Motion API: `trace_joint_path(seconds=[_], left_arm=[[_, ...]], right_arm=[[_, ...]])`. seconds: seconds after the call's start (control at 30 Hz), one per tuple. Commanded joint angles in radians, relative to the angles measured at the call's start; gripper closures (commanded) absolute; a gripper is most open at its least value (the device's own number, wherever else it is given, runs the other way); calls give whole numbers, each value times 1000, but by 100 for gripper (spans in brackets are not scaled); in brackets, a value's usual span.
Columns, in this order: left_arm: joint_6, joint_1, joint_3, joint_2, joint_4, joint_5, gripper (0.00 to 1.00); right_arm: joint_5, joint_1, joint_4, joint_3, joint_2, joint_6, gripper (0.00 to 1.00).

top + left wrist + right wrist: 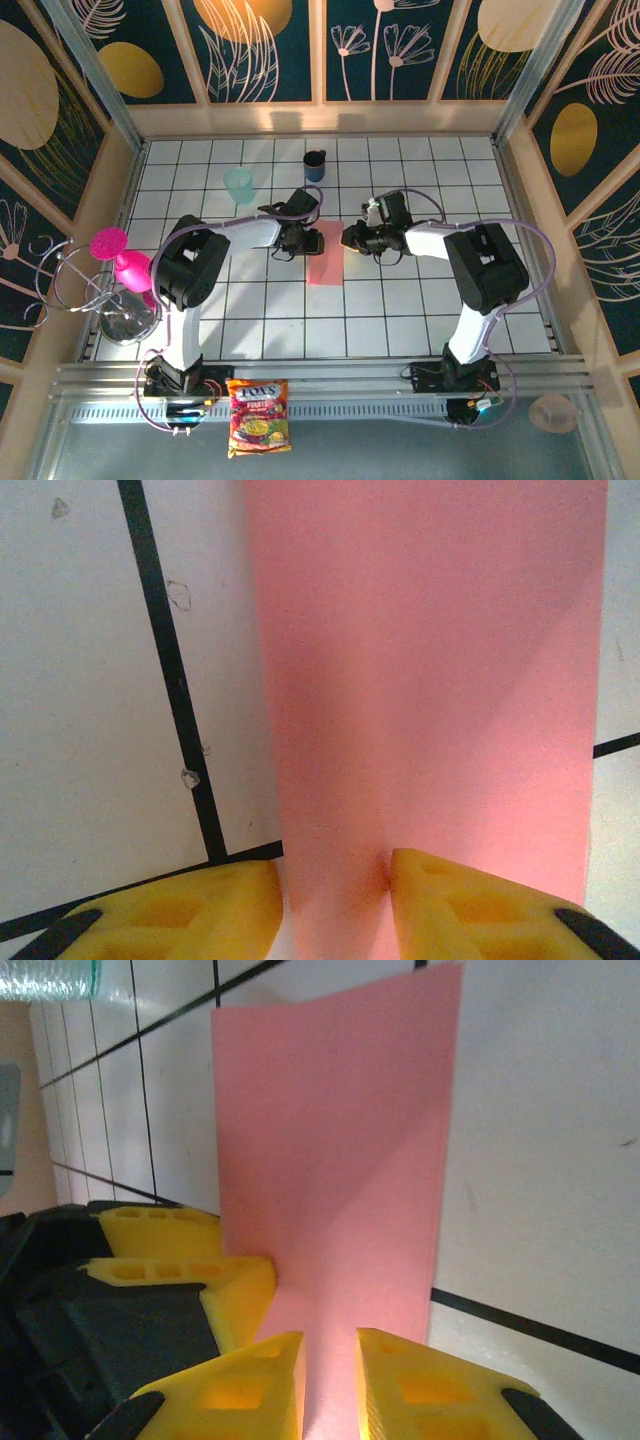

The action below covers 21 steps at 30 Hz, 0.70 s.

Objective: Fold a paper plane with a square sheet of paper (pick it up from the middle)
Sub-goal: First fold in half a square sheet of paper at the center of the table, then hold the square sheet of paper at the center of the table.

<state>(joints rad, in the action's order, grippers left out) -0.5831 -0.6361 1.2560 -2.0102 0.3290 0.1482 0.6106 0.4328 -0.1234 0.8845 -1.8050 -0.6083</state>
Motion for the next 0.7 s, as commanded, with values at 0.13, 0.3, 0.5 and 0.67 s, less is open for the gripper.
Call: trace_joint_path(seconds=[0.13,0.3,0.5,0.67], left_arm=[[14,-2,-65,-195,-59,-66,60],[13,-2,-69,-196,-60,-65,60],[12,-3,-74,-194,-65,-64,60],[11,-2,-84,-181,-68,-62,60]], right_arm=[[49,37,-37,44,-55,-11,82],[42,41,-26,48,-75,-12,84],[5,40,23,42,-98,15,85],[-19,27,57,24,-116,35,86]])
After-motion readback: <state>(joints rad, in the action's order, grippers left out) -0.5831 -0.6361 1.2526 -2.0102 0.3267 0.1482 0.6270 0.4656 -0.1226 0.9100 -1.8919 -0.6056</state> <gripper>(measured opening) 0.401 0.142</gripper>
